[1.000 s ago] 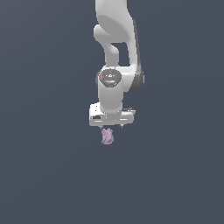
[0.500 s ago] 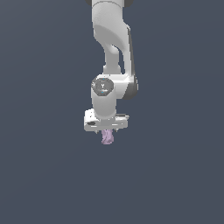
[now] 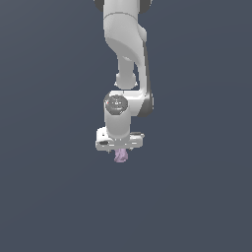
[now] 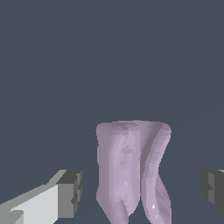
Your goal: Pick up the object and move it to a goal position.
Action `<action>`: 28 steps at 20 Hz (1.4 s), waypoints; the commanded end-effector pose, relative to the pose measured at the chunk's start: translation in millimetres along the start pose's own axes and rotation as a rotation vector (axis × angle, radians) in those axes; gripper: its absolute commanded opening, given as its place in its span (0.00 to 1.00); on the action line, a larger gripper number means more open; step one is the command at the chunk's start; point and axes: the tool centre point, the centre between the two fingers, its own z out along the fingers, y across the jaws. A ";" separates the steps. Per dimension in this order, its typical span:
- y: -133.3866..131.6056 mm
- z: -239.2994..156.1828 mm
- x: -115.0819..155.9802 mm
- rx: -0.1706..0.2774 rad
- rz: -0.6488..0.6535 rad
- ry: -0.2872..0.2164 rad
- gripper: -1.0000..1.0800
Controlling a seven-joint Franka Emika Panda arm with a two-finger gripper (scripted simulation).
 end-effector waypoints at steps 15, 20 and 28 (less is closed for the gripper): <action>0.5 23.5 0.9 0.000 -0.001 0.000 0.00; -1.6 21.4 2.1 0.000 -0.002 0.003 0.00; -33.6 -18.4 27.6 -0.005 0.007 0.063 0.00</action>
